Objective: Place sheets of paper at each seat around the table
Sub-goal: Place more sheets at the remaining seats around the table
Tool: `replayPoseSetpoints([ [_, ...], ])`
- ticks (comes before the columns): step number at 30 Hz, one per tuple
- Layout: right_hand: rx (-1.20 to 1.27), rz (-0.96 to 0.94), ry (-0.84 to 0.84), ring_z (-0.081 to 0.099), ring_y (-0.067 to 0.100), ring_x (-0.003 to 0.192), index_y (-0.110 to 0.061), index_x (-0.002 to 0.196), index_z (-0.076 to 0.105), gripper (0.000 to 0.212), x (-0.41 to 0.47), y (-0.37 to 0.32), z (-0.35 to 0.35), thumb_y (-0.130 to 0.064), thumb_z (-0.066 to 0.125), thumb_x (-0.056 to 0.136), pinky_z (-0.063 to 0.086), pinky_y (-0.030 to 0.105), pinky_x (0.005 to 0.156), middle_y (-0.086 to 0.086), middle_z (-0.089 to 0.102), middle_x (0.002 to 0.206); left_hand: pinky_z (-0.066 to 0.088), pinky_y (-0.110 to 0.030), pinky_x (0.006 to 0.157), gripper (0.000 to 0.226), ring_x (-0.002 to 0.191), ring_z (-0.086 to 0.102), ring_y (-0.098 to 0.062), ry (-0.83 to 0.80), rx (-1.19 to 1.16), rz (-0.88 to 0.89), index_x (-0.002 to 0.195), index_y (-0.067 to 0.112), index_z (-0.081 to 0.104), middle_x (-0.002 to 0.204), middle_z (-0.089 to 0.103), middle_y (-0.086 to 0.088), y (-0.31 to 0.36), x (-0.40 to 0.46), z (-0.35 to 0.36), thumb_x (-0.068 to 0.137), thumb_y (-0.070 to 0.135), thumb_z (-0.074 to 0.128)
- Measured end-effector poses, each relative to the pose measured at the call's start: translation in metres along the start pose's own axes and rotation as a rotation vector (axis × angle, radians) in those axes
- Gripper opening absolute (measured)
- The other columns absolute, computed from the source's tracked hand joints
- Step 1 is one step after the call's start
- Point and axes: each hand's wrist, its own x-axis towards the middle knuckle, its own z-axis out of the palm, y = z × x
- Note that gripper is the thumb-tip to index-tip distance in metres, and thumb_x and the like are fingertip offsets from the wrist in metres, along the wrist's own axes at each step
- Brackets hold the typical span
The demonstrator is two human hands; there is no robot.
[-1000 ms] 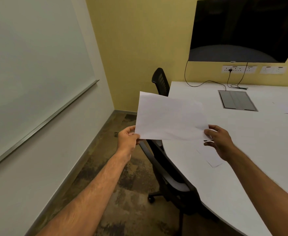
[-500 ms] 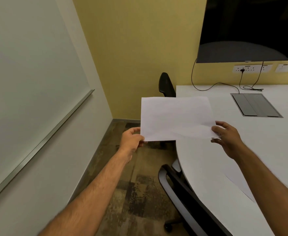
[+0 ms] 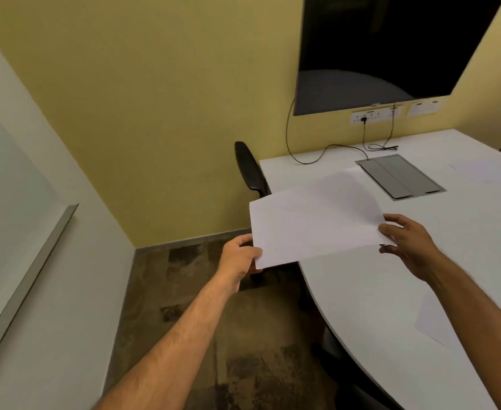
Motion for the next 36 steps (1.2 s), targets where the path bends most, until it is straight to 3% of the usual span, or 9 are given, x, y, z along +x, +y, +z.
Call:
replayPoseSetpoints([
  [7,0.033,0.025,0.201,0.062,0.024,0.099,-0.007,0.126,0.064,0.031,0.054,-0.018,0.032,-0.012,0.065,0.095,0.056,0.039,0.066,0.011,0.066,0.118,0.059,-0.025,0.063,0.04,0.095,0.071,-0.018,-0.15,0.016,-0.025,0.124,0.014,0.061,0.111,0.071,-0.001,0.034,0.106,0.001,0.087,-0.001,0.065],
  [11,0.151,0.083,0.28,0.066,0.026,0.088,-0.011,0.109,0.069,0.021,0.093,-0.023,0.049,-0.027,0.062,0.098,0.056,0.04,0.07,0.01,0.069,0.108,0.059,-0.03,0.068,0.036,0.096,0.07,-0.02,-0.158,0.023,-0.074,0.123,0.014,0.062,0.113,0.071,-0.002,0.045,0.164,0.021,0.09,0.001,0.063],
  [14,0.285,0.114,0.261,0.07,0.029,0.084,-0.01,0.109,0.066,0.029,0.132,-0.022,0.061,-0.036,0.059,0.098,0.054,0.041,0.068,0.009,0.069,0.094,0.062,-0.034,0.075,0.034,0.1,0.07,-0.022,-0.187,0.003,-0.103,0.121,0.014,0.062,0.115,0.07,-0.004,0.055,0.21,0.044,0.091,-0.001,0.062],
  [18,0.33,0.12,0.243,0.071,0.027,0.071,-0.005,0.106,0.059,0.02,0.201,-0.021,0.067,-0.021,0.065,0.096,0.054,0.035,0.054,0.013,0.064,0.094,0.059,-0.026,0.061,0.031,0.095,0.071,-0.023,-0.212,-0.014,-0.112,0.116,0.01,0.063,0.112,0.071,-0.008,0.079,0.276,0.078,0.09,-0.007,0.06],
  [21,0.299,0.135,0.279,0.071,0.024,0.064,0.0,0.11,0.056,0.02,0.259,-0.026,0.064,-0.008,0.065,0.094,0.055,0.03,0.048,0.019,0.062,0.104,0.061,-0.03,0.064,0.031,0.095,0.072,-0.025,-0.247,0.018,-0.121,0.115,0.007,0.064,0.111,0.072,-0.01,0.099,0.328,0.101,0.088,-0.007,0.062],
  [23,0.261,0.14,0.293,0.071,0.023,0.062,0.001,0.111,0.056,0.021,0.296,-0.034,0.061,-0.004,0.065,0.093,0.056,0.029,0.048,0.022,0.062,0.106,0.063,-0.035,0.071,0.032,0.091,0.073,-0.025,-0.27,0.066,-0.131,0.116,0.005,0.064,0.108,0.073,-0.012,0.111,0.362,0.116,0.086,-0.007,0.063],
  [29,0.101,0.175,0.361,0.07,0.028,0.07,0.006,0.115,0.06,0.024,0.396,-0.051,0.056,0.002,0.062,0.091,0.058,0.027,0.047,0.018,0.068,0.103,0.061,-0.031,0.066,0.017,0.06,0.065,-0.016,-0.264,0.111,-0.224,0.096,0.004,0.07,0.089,0.073,-0.009,0.124,0.438,0.156,0.085,-0.007,0.062],
  [33,0.007,0.193,0.391,0.069,0.028,0.067,0.007,0.119,0.061,0.028,0.456,-0.033,0.055,0.002,0.063,0.091,0.059,0.028,0.048,0.019,0.069,0.101,0.061,-0.032,0.07,0.01,0.06,0.06,-0.018,-0.231,0.127,-0.292,0.084,0.006,0.066,0.078,0.066,-0.008,0.116,0.486,0.18,0.086,-0.004,0.063],
  [36,-0.031,0.207,0.429,0.069,0.024,0.059,0.005,0.117,0.063,0.026,0.492,-0.02,0.057,0.002,0.064,0.091,0.058,0.027,0.048,0.016,0.07,0.091,0.057,-0.027,0.062,0.013,0.062,0.061,-0.02,-0.218,0.17,-0.305,0.077,0.006,0.063,0.076,0.065,-0.009,0.106,0.524,0.196,0.085,-0.005,0.063],
])
